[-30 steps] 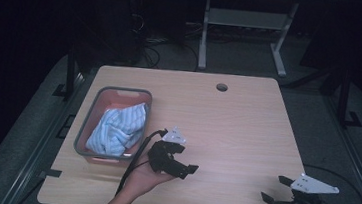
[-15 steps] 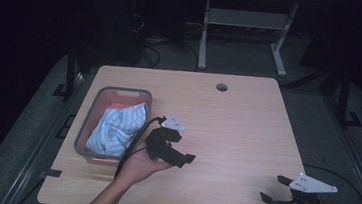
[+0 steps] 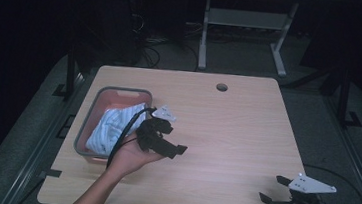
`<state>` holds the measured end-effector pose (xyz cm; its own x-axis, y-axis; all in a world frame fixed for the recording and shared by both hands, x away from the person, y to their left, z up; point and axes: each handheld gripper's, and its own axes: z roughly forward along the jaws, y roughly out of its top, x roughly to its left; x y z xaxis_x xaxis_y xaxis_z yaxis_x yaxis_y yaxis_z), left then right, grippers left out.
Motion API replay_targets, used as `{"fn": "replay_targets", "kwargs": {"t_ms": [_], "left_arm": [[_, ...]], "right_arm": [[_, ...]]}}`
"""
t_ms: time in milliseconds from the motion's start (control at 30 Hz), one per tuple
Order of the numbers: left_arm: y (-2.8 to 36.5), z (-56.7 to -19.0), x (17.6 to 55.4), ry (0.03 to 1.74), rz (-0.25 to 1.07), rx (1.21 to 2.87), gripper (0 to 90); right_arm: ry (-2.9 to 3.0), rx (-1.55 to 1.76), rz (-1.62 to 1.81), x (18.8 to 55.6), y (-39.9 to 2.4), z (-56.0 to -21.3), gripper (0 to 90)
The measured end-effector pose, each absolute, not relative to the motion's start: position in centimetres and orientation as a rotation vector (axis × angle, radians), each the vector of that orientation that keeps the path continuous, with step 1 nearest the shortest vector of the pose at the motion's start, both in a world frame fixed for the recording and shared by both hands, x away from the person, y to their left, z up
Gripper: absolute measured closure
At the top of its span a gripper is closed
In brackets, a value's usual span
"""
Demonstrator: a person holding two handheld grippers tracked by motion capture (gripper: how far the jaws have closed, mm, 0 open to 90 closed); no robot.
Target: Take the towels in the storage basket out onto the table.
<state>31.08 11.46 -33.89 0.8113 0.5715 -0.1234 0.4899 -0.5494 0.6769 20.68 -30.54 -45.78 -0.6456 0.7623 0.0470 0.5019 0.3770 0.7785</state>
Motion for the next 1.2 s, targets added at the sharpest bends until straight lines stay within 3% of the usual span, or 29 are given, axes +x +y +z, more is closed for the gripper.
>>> {"fn": "replay_targets", "kwargs": {"t_ms": [1200], "left_arm": [[21.1, -31.2, 32.5, 1.012, 0.271, 2.181, 18.9]], "right_arm": [[2.324, 1.115, 1.119, 20.5, -30.4, -45.9, 13.8]]}}
